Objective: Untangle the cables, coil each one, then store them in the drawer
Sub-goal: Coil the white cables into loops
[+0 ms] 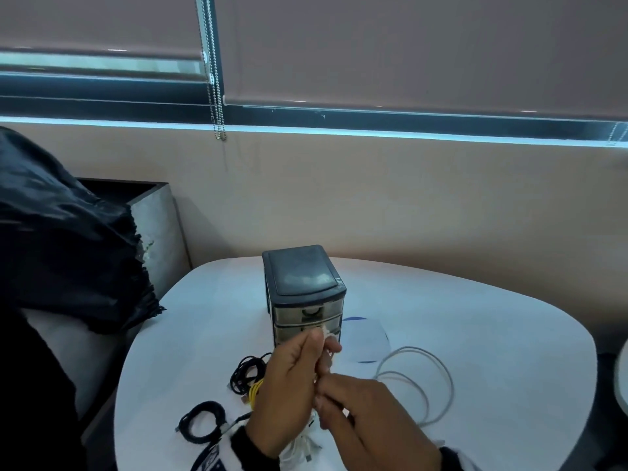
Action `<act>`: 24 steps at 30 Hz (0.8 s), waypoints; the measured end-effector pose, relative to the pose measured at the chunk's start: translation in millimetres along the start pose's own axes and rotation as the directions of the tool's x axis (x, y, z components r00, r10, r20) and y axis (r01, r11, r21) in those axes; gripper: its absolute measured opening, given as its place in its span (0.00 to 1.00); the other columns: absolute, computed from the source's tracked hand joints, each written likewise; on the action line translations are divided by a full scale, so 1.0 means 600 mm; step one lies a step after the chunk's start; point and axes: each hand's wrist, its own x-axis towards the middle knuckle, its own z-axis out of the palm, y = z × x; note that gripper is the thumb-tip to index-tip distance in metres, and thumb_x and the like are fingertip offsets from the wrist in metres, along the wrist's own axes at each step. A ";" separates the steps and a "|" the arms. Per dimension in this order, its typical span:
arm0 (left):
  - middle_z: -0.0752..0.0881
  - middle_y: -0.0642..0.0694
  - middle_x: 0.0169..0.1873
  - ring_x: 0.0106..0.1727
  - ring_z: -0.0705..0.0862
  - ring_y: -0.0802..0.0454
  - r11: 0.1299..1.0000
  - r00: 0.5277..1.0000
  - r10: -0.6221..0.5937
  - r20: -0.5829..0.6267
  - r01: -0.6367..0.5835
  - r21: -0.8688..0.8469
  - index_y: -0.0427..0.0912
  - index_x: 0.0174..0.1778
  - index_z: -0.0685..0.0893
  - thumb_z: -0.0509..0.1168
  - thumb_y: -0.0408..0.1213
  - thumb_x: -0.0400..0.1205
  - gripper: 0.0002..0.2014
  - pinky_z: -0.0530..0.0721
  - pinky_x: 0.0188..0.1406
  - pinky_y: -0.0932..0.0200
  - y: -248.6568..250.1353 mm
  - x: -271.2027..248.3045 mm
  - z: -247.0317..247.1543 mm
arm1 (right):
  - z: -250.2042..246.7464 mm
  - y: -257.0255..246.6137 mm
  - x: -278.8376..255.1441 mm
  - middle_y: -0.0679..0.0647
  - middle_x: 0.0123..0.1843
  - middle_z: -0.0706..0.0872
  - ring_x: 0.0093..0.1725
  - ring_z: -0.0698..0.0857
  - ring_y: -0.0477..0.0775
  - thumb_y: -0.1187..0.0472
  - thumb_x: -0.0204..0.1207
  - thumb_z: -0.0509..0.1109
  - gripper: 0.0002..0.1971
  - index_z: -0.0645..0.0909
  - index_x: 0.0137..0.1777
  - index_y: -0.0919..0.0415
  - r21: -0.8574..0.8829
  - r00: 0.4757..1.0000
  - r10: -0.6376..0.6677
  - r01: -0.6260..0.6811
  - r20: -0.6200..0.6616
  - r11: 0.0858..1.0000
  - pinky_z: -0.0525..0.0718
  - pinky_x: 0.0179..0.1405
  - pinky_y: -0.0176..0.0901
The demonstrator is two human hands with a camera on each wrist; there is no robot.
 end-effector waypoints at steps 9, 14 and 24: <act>0.77 0.43 0.22 0.27 0.72 0.47 0.995 0.997 -0.004 0.075 0.011 -0.097 0.42 0.26 0.84 0.61 0.47 0.86 0.23 0.71 0.30 0.54 0.025 0.008 -0.012 | -0.020 0.004 0.028 0.26 0.70 0.75 0.71 0.74 0.32 0.45 0.80 0.64 0.22 0.71 0.75 0.35 -0.163 0.958 -0.101 0.058 -0.268 0.985 0.72 0.68 0.25; 0.77 0.47 0.22 0.28 0.72 0.49 0.993 0.990 0.121 0.079 -0.120 -0.018 0.46 0.24 0.81 0.62 0.53 0.78 0.19 0.70 0.30 0.56 0.018 0.008 -0.023 | -0.051 0.001 0.044 0.30 0.53 0.87 0.46 0.84 0.36 0.49 0.79 0.71 0.14 0.84 0.64 0.37 -0.101 0.992 -0.060 0.049 -0.107 0.994 0.74 0.42 0.20; 0.79 0.53 0.20 0.24 0.76 0.61 0.905 0.905 0.389 -0.172 -0.341 0.253 0.53 0.28 0.81 0.55 0.54 0.83 0.20 0.74 0.26 0.71 -0.021 -0.004 0.009 | -0.023 0.004 0.049 0.39 0.40 0.85 0.39 0.81 0.43 0.54 0.80 0.65 0.07 0.85 0.52 0.45 -0.233 0.977 -0.103 0.058 -0.185 0.971 0.76 0.36 0.24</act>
